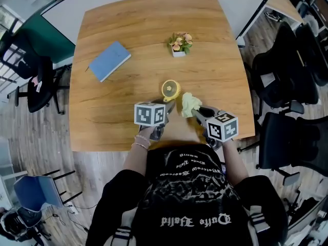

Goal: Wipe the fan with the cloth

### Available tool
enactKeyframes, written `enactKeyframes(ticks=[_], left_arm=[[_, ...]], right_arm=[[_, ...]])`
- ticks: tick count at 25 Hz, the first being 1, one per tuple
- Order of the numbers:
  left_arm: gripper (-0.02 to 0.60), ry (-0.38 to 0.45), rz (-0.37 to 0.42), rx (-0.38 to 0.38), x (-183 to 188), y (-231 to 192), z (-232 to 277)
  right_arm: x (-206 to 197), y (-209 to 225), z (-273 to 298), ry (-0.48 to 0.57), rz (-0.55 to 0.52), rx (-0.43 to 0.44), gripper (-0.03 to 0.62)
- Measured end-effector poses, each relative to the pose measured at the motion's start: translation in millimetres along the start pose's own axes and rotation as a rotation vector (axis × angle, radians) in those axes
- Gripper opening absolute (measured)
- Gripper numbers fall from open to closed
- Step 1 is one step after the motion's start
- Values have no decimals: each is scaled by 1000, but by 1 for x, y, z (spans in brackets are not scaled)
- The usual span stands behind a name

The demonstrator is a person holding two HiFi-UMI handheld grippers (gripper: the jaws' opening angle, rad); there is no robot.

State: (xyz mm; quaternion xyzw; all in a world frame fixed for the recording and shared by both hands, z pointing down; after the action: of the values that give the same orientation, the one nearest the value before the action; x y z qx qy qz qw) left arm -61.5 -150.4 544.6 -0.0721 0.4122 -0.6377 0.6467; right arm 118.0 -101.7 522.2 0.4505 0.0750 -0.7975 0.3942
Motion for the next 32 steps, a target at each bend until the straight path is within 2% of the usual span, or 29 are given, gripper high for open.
enactKeyframes(ticks=[2,6,10,13,16,20,24,32], left_arm=[[198,82,0,-26,13,7,-10],[198,208,-26,-103,30,24,-20],[198,324,-121,-204,37,37,-28],[198,370,-133,-256,40,48,-33],[198,383,-129,-299,38,56,-34],[198,351,-93,-354,32,68,-30],[198,340,-110,-397,30,70,-29],[198,314,-62,-407,26,77,-28]], right_arm=[[11,-9,-2,34,-40,56,57],[38,-38,4,78,-117,230,57],[52,-47,18,74,-121,255,57],[55,-52,24,81,-104,283,57],[54,-58,31,54,-111,291,57],[46,-54,36,-16,-125,260,57],[37,-43,30,-62,-93,236,57],[29,-14,22,-67,10,112,40]])
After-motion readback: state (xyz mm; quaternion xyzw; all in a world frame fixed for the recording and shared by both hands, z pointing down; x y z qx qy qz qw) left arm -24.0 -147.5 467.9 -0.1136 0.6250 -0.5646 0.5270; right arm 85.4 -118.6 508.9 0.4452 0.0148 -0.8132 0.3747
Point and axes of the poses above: the fingertips, and each gripper's own axes: z forward along the fingers, y to its right, x out of its top, the point moved 7 cm from there along -z, backward along the fingers, and after that the axes turned 15 degrees about -z, right-handed, at the moved point
